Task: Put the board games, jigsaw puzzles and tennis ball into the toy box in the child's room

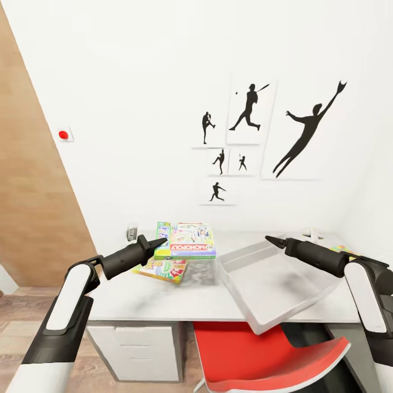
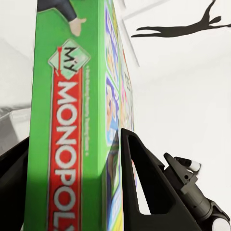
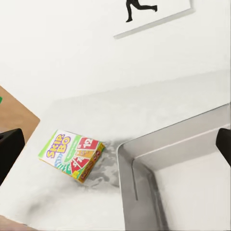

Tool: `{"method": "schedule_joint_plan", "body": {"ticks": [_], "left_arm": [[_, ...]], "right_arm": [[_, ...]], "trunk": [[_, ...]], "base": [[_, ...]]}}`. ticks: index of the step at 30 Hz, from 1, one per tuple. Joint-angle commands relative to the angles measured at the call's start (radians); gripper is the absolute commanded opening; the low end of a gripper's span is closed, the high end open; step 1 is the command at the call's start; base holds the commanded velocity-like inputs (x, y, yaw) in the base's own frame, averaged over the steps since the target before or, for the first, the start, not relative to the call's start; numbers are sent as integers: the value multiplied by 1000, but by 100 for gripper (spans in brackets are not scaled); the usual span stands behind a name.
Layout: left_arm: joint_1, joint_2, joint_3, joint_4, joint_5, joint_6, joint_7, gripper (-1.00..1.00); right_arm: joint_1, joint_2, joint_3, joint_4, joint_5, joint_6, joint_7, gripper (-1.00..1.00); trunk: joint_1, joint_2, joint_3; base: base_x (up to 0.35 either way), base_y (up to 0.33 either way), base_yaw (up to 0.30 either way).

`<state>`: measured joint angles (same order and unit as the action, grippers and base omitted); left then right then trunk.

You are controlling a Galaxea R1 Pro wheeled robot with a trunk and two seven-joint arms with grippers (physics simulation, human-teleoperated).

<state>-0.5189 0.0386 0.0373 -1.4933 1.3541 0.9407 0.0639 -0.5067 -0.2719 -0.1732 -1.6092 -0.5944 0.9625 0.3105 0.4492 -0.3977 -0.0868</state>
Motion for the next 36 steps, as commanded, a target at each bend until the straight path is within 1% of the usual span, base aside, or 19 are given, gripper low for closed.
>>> {"method": "schedule_joint_plan", "body": {"ticks": [1,5,9,27,36], "left_arm": [[-1,0,1,-1,10,4,7,-100],[-1,0,1,-1,12,3,7,-100],[-1,0,0,-1,13,2,7,-100],[-1,0,-2,-1,15,1,7,-100],[-1,-1,-3,-1,12,-1,7,-100]], "right_arm": [[-1,0,-2,0,8,4,10,100],[-1,0,-1,0,8,4,10,100],[-1,0,0,0,8,4,10,100],[-1,0,1,0,8,4,10,100],[-1,0,1,0,8,4,10,100]], "trunk": [[1,-2,-2],[1,-2,-2],[1,-2,-2],[1,-2,-2],[1,-2,-2]], "base": [[96,-289,8],[79,-244,4],[37,-115,2],[7,-20,0],[61,-121,0]]}}
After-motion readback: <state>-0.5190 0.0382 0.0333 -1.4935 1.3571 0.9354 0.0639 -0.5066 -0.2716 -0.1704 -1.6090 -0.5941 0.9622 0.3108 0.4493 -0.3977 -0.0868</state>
